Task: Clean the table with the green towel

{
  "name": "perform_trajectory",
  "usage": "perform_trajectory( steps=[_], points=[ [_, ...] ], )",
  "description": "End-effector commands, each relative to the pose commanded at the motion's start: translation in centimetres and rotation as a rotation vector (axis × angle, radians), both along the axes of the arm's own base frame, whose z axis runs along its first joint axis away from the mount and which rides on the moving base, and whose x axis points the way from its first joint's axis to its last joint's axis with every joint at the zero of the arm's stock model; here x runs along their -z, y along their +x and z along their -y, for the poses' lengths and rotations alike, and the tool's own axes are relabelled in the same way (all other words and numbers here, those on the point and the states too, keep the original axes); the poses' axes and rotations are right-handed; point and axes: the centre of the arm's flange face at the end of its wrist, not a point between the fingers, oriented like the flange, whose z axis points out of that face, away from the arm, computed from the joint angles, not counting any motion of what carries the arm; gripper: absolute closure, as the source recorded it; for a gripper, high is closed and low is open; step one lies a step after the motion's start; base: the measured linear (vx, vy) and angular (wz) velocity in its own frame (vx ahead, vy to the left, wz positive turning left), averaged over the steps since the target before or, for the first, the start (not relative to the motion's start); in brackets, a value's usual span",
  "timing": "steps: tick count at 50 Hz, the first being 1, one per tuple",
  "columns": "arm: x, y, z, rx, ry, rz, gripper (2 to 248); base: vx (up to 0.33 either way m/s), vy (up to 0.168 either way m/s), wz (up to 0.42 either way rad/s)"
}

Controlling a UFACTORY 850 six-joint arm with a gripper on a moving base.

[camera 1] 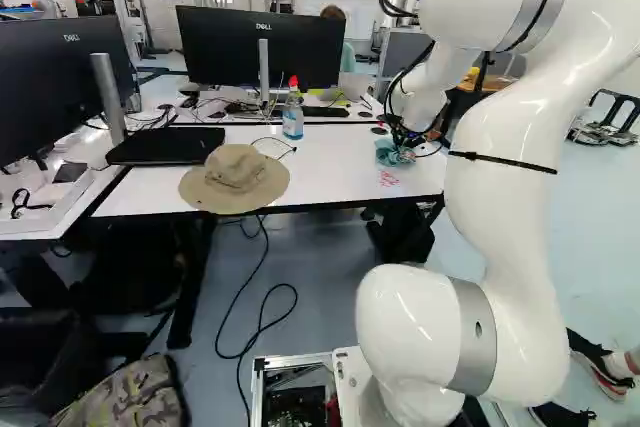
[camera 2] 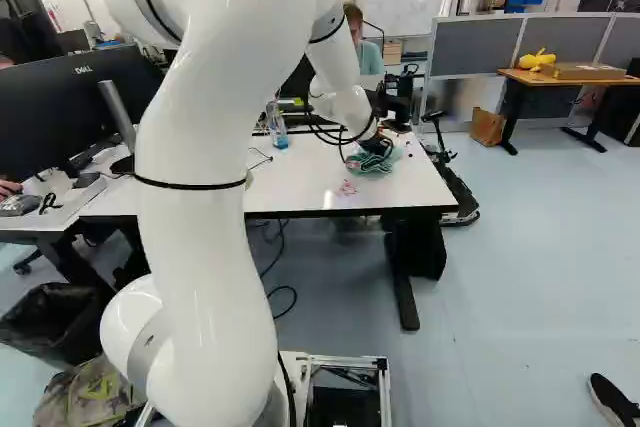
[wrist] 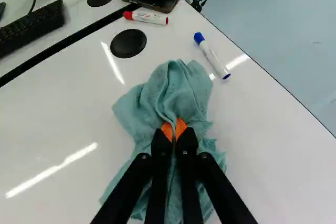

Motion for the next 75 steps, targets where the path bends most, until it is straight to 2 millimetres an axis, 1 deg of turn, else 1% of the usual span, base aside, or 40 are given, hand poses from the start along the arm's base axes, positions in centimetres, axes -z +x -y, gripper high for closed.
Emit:
perform_trajectory(
  steps=[16,30,36,43,50,62,75],
  points=[
    [0.2,2.9,-0.8,-0.028,-0.006,0.017,223,0.000,0.000,0.000],
    [0.4,5.2,-2.3,-0.061,-0.010,0.029,223,0.000,0.000,0.000],
    [0.4,5.6,-3.1,-0.076,-0.010,0.030,223,0.000,0.000,0.000],
    [0.4,5.4,-4.3,-0.091,-0.009,0.026,223,0.000,0.000,0.000],
    [0.3,4.5,-4.9,-0.097,-0.006,0.019,223,0.000,0.000,0.000],
    [0.1,2.4,-4.8,-0.087,-0.002,0.005,223,0.000,0.000,0.000],
    [-0.1,0.1,-3.9,-0.061,0.003,-0.008,223,0.000,0.000,0.000]
  ],
)
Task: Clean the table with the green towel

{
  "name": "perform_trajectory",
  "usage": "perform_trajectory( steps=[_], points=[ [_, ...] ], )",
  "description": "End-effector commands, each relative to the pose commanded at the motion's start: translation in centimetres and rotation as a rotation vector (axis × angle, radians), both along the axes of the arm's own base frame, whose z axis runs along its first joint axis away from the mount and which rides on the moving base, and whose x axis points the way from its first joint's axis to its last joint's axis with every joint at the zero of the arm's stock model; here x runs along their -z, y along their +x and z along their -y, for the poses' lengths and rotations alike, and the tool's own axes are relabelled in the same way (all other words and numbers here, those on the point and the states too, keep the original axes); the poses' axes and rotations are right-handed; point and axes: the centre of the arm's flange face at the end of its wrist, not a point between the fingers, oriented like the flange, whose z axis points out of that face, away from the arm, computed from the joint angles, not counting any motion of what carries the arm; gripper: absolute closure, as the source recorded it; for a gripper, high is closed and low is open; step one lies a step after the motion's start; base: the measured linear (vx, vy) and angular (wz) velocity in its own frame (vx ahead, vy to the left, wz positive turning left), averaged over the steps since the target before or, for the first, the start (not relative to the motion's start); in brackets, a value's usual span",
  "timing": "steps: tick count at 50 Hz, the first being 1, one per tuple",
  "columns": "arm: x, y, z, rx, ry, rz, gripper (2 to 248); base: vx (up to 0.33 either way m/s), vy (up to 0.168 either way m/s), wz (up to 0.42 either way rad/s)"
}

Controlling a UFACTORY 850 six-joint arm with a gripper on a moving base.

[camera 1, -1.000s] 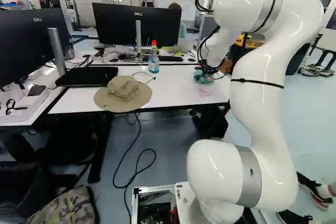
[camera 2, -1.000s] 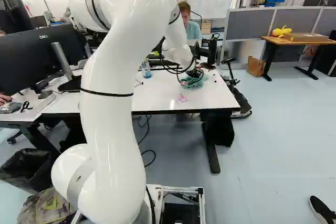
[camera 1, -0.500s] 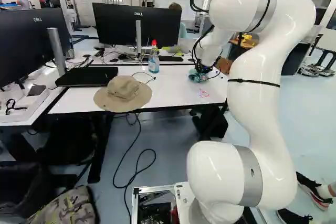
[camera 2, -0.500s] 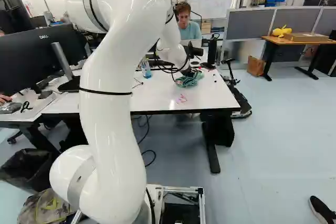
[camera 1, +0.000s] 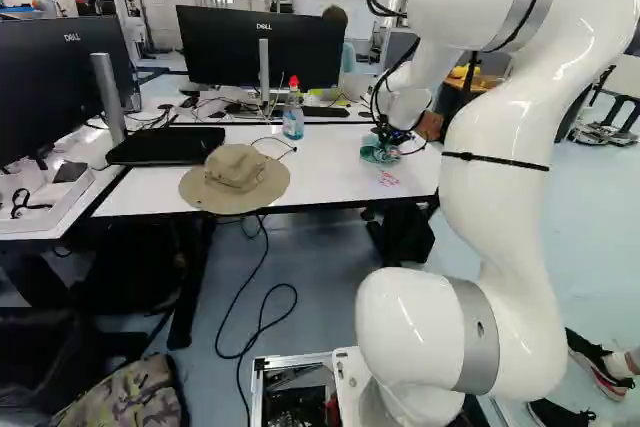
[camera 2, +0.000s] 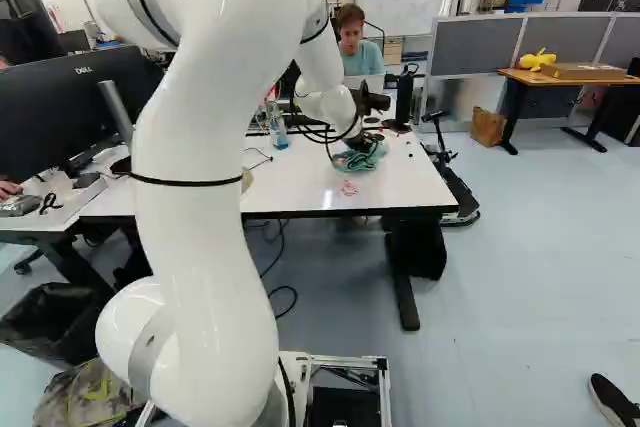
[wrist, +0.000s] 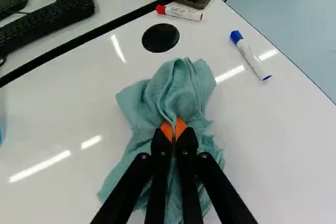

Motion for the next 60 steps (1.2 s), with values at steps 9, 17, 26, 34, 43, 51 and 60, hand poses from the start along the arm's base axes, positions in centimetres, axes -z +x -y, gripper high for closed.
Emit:
perform_trajectory(
  steps=[9,17,26,34,43,51,60],
  points=[
    [-0.1,-1.4,0.9,0.022,0.002,-0.006,223,0.000,0.000,0.000],
    [-0.1,-2.5,1.9,0.045,0.004,-0.010,223,0.000,0.000,0.000],
    [-0.1,-2.9,3.4,0.070,0.003,-0.009,223,0.000,0.000,0.000],
    [-0.1,-2.6,4.5,0.085,0.002,-0.006,223,0.000,0.000,0.000],
    [0.0,-1.4,4.0,0.070,0.000,0.000,223,0.000,0.000,0.000],
    [0.1,-0.2,3.0,0.049,-0.002,0.005,223,0.000,0.000,0.000],
    [0.1,1.0,1.7,0.022,-0.003,0.010,223,0.000,0.000,0.000]
  ],
)
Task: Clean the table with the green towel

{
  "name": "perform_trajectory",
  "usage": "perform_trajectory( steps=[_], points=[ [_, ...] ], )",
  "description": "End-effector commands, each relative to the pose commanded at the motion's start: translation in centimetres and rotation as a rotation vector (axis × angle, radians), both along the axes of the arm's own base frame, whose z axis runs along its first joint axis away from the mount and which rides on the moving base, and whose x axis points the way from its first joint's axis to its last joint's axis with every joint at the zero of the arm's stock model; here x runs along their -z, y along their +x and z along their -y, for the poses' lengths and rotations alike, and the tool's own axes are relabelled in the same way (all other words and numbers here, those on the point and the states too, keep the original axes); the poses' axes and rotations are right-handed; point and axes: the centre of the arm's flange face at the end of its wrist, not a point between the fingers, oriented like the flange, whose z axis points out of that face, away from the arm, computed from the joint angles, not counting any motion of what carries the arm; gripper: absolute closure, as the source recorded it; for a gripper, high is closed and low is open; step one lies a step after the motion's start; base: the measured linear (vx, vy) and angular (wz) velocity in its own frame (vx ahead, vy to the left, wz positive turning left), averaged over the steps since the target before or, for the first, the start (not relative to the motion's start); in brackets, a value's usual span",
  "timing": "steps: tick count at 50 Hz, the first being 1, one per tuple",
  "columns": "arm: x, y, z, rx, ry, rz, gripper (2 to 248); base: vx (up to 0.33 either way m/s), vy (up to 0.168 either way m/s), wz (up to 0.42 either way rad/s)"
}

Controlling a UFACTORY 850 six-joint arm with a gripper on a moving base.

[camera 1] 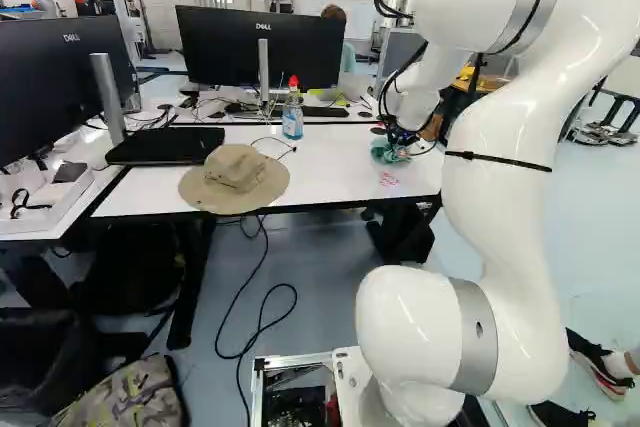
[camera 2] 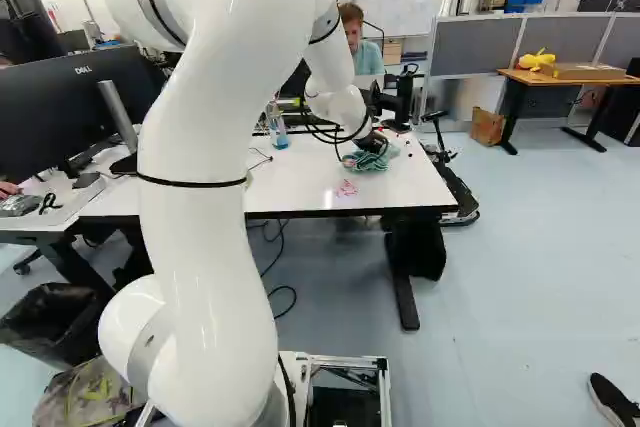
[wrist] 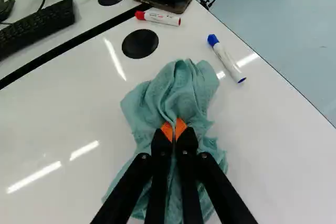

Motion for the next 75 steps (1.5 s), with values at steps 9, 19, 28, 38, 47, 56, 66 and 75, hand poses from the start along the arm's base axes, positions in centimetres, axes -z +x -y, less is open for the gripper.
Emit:
perform_trajectory(
  steps=[9,19,28,38,47,56,66,75],
  points=[
    [0.1,1.2,-1.2,-0.025,-0.002,0.005,223,0.000,0.000,0.000],
    [0.1,2.0,-2.8,-0.052,-0.002,0.007,223,0.000,0.000,0.000],
    [0.1,1.9,-4.3,-0.076,-0.001,0.004,223,0.000,0.000,0.000],
    [0.0,1.2,-6.0,-0.099,0.001,-0.003,223,0.000,0.000,0.000],
    [-0.2,-0.1,-6.9,-0.109,0.004,-0.013,223,0.000,0.000,0.000],
    [-0.3,-1.8,-7.0,-0.105,0.007,-0.023,223,0.000,0.000,0.000],
    [-0.4,-3.0,-6.8,-0.095,0.009,-0.029,223,0.000,0.000,0.000],
    [-1.0,-3.2,-6.8,-0.095,0.006,-0.020,223,0.000,0.000,0.000]
  ],
)
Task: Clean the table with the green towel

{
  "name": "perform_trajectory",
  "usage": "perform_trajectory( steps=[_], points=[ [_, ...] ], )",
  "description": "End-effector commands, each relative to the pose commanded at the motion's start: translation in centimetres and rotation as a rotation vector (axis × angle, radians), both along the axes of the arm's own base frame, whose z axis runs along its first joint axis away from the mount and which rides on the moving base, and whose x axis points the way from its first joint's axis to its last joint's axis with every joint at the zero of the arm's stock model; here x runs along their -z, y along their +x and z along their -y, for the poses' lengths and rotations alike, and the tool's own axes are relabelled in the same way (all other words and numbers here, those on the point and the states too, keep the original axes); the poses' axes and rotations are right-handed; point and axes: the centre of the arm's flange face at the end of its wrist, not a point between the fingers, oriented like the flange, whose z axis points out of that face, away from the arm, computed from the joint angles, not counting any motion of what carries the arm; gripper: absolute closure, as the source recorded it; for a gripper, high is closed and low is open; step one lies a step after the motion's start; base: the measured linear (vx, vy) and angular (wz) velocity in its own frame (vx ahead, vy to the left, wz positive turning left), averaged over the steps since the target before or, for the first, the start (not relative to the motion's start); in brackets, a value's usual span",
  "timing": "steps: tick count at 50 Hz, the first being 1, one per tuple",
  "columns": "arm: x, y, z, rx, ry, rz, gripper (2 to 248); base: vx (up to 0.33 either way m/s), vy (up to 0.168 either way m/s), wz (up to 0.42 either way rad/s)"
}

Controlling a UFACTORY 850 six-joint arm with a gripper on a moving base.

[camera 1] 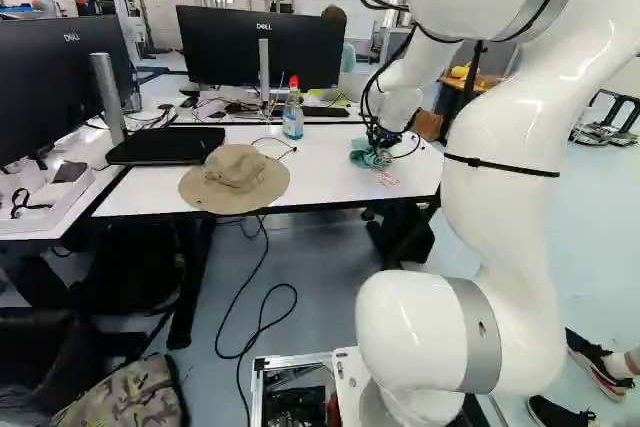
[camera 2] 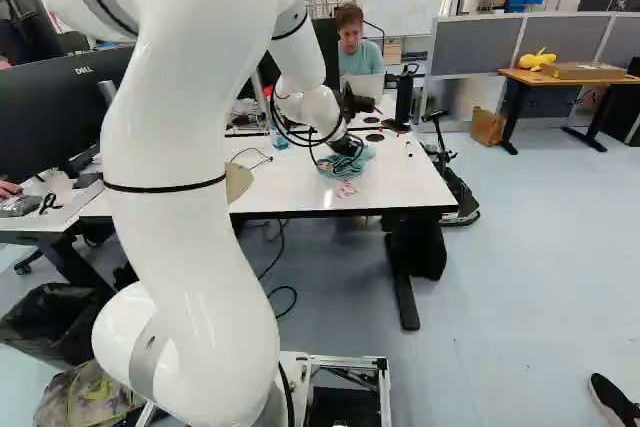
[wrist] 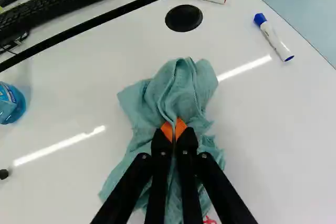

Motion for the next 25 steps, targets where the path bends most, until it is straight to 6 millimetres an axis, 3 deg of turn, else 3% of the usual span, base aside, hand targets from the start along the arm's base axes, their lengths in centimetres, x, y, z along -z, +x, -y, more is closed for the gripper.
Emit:
perform_trajectory(
  steps=[25],
  points=[
    [-3.1,-0.8,-0.2,0.000,-0.012,0.050,223,0.000,0.000,0.000]
  ],
)
